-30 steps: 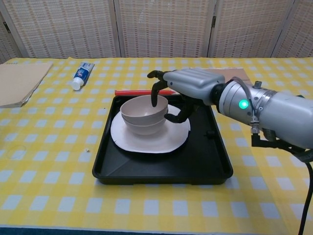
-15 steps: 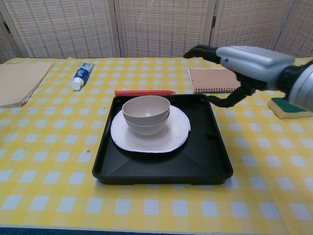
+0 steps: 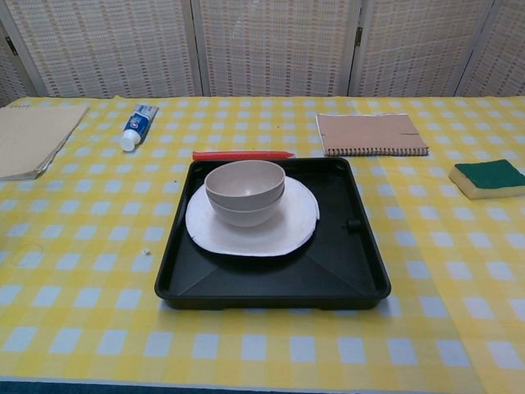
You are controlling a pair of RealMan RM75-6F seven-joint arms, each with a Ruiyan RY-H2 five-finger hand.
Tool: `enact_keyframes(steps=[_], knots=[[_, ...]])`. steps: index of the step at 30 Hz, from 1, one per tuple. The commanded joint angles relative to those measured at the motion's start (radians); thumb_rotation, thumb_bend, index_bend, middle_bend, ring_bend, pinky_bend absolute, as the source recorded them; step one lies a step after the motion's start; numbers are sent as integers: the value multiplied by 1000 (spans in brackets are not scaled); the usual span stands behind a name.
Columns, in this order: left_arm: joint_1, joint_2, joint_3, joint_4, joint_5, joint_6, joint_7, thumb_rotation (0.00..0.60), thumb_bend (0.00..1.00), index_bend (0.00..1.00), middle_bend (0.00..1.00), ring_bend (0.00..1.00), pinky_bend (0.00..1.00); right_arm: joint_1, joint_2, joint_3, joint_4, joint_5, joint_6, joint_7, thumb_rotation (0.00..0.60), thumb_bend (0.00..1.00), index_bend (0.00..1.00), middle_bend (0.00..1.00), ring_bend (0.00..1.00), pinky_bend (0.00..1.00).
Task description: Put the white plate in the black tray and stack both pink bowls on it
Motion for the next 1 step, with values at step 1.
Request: enact_keyframes(steps=[1], knots=[[-2, -14, -5, -2, -1, -1, 18, 600, 288, 0, 70, 0, 0, -44, 20, -16, 52, -4, -6, 67, 600, 449, 0, 0, 0, 0]])
